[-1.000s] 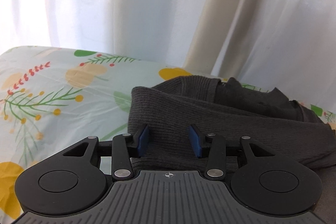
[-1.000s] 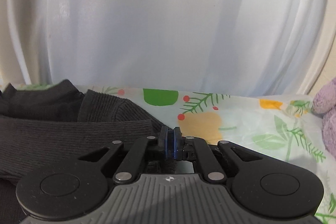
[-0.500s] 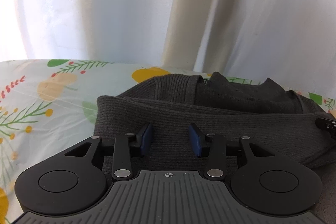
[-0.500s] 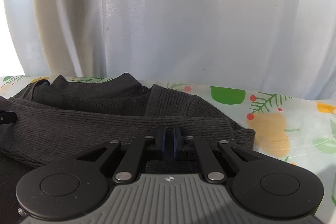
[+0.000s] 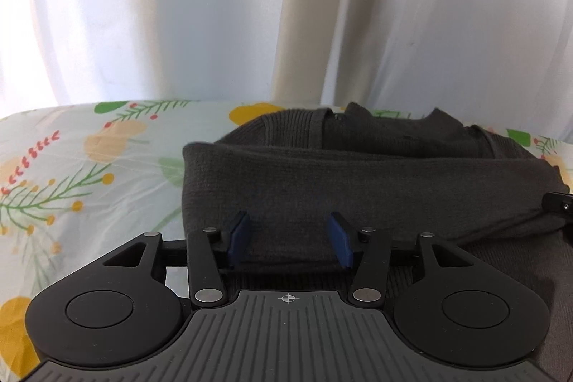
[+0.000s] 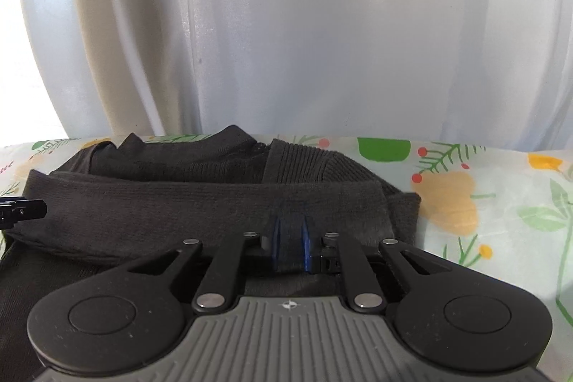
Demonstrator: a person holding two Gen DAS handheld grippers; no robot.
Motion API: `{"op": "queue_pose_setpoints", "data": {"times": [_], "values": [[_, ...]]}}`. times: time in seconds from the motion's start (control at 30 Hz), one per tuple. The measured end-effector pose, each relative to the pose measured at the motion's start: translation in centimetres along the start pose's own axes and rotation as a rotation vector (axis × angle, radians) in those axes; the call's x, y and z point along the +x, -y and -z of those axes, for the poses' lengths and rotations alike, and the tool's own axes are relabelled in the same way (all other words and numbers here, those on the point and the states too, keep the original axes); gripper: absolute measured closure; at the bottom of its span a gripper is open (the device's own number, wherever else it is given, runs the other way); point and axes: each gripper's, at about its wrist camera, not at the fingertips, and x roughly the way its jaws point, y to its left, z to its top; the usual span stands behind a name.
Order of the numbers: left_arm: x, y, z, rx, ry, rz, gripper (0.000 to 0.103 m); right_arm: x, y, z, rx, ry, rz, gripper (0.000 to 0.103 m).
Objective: Fold small clothes
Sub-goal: 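Open the right gripper and release the folded side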
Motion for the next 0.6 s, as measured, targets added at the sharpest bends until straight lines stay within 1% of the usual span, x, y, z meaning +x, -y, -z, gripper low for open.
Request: {"op": "queue_pose_setpoints", "data": {"times": [0.07,0.1,0.17,0.27,0.33,0.37,0.4,0.43,0.47,0.5,0.53,0.6], "values": [[0.9,0.0,0.4,-0.005,-0.031,-0.015,0.05,0.1,0.1,1.0,-0.013,-0.039,0.016,0.091],[1.1,0.0,0.5,-0.005,-0.015,-0.02,0.048,0.3,0.1,1.4,-0.022,-0.045,0.024,0.091],[1.0,0.1,0.6,0.009,-0.007,-0.028,0.047,0.5,0.0,1.6,-0.028,-0.045,0.037,0.091],[0.1,-0.2,0.6,-0.009,-0.019,-0.033,0.049,0.8,-0.3,1.5,-0.036,-0.044,0.06,0.091],[-1.7,-0.8,0.8,-0.03,-0.021,0.008,0.048,0.2,-0.3,1.3,-0.007,-0.069,0.057,0.09],[-2.9,-1.1,1.0,-0.026,-0.031,0.05,0.046,-0.7,-0.2,1.5,0.006,-0.08,0.037,0.085],[-4.0,-1.4,1.3,-0.017,-0.05,0.098,0.041,-1.7,0.0,1.8,0.018,-0.087,-0.003,0.076],[-5.4,-1.7,1.9,-0.003,-0.077,0.159,0.041,-3.0,0.1,2.4,0.028,-0.103,-0.052,0.071],[-6.7,-1.9,2.6,0.017,-0.102,0.198,0.041,-4.3,0.1,3.2,0.039,-0.134,-0.101,0.065],[-8.4,-2.0,3.5,0.045,-0.127,0.231,0.04,-5.7,0.3,4.3,0.055,-0.168,-0.151,0.065],[-9.8,-2.3,4.5,0.065,-0.148,0.251,0.037,-7.4,0.5,5.6,0.069,-0.201,-0.194,0.065],[-12.5,-2.8,6.7,0.098,-0.206,0.26,0.036,-11.0,0.3,8.2,0.087,-0.257,-0.245,0.063]]}}
